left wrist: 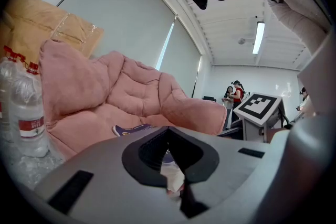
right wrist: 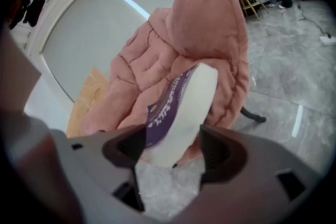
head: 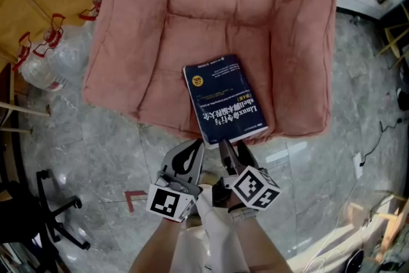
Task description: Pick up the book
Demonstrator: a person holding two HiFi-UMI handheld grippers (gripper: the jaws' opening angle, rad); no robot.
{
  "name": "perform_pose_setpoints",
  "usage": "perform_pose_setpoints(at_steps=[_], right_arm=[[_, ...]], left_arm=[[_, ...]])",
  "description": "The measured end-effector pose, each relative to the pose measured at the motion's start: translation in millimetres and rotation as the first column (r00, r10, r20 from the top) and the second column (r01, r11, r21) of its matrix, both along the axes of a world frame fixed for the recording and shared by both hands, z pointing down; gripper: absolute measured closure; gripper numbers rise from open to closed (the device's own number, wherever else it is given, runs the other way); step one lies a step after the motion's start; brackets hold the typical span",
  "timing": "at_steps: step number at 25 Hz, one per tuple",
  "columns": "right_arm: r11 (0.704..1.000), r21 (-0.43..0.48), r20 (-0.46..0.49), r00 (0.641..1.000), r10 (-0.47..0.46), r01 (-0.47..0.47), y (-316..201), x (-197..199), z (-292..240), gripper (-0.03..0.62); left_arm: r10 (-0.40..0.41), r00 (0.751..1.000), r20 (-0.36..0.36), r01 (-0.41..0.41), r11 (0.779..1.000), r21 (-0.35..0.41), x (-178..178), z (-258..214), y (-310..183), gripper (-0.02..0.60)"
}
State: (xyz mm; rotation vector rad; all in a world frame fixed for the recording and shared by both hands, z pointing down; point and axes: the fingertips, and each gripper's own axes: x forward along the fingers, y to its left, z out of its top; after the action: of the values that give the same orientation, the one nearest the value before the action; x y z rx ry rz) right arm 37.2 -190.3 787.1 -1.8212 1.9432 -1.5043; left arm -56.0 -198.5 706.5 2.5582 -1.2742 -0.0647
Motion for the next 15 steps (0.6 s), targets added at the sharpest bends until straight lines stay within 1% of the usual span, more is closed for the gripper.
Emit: perform_pose_setpoints(at_steps=[3,10,14,15], right_arm=[[0.999,-0.015,0.034,0.999,0.037,-0.037,-2,3,4,0.286],[0.997,-0.029,0.11,0.991,0.076,-0.073,-11,4,12,0.286],[0.996,-0.031,0.144,0.985,0.092,-0.088,-17,6,16,0.286],[0.995,-0.031,0.155,0.983,0.098,-0.095,-19,6,16,0.286]], left_arm=[[0.001,1.0,-0.005,-0.001,1.0,-0.005,2,1,0,0.574],[0.003,1.0,0.007,-0.003,1.0,0.02,1,6,-1,0.574],[0.0,1.0,0.004,0.0,1.0,0.004,2,8,-3,0.574],[0.0,1.0,0.007,0.0,1.0,0.01,1,8,-3,0.574]])
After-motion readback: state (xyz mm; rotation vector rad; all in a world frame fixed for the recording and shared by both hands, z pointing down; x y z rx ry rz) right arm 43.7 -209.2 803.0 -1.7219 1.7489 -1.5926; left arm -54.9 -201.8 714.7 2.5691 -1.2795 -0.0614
